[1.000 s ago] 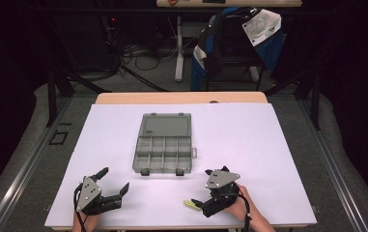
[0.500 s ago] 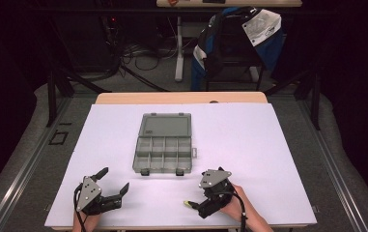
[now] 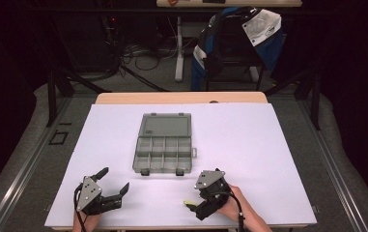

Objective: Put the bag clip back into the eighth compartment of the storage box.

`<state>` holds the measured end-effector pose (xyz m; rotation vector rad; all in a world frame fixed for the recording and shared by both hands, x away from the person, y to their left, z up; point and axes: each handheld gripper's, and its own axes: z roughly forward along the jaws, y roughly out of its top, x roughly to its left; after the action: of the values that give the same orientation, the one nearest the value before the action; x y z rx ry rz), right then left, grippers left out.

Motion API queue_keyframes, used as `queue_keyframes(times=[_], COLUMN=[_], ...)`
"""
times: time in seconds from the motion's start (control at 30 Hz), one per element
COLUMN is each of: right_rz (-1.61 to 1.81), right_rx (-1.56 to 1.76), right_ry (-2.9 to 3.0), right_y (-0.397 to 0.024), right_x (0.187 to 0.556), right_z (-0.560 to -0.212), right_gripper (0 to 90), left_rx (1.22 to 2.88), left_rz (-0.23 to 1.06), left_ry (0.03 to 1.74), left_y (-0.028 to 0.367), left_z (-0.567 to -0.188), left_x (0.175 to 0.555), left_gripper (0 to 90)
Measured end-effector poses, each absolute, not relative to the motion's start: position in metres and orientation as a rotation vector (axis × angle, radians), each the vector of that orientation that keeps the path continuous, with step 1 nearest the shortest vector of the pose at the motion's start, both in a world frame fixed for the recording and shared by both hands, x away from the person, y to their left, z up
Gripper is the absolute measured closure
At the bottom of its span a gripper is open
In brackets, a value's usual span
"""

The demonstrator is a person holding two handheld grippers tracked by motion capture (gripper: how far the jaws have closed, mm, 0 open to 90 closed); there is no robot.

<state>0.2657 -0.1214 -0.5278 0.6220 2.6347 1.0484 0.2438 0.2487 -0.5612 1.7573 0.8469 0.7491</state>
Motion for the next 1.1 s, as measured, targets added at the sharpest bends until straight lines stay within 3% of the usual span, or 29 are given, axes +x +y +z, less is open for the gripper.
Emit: queue_keyframes(times=[0.33, 0.5, 0.7, 0.8, 1.1], right_rz=[0.999, 0.968, 0.951, 0.931, 0.910], right_rx=[0.601, 0.594, 0.568, 0.542, 0.546], right_ry=[2.677, 2.705, 2.750, 2.786, 2.823], right_y=[-0.117, -0.115, -0.112, -0.109, -0.109], right_x=[0.263, 0.262, 0.261, 0.259, 0.259], right_z=[-0.530, -0.532, -0.535, -0.537, -0.540], right_gripper=[15.5, 31.6, 41.3, 52.9, 65.5], left_rx=[1.752, 1.752, 1.750, 1.749, 1.750], left_rz=[0.746, 0.746, 0.747, 0.746, 0.746], left_ry=[0.845, 0.846, 0.846, 0.848, 0.848], left_y=[0.249, 0.249, 0.249, 0.249, 0.249], left_z=[-0.561, -0.561, -0.561, -0.561, -0.561], left_x=[0.244, 0.244, 0.244, 0.244, 0.244], left_gripper=[10.4, 10.4, 10.4, 10.4, 10.4])
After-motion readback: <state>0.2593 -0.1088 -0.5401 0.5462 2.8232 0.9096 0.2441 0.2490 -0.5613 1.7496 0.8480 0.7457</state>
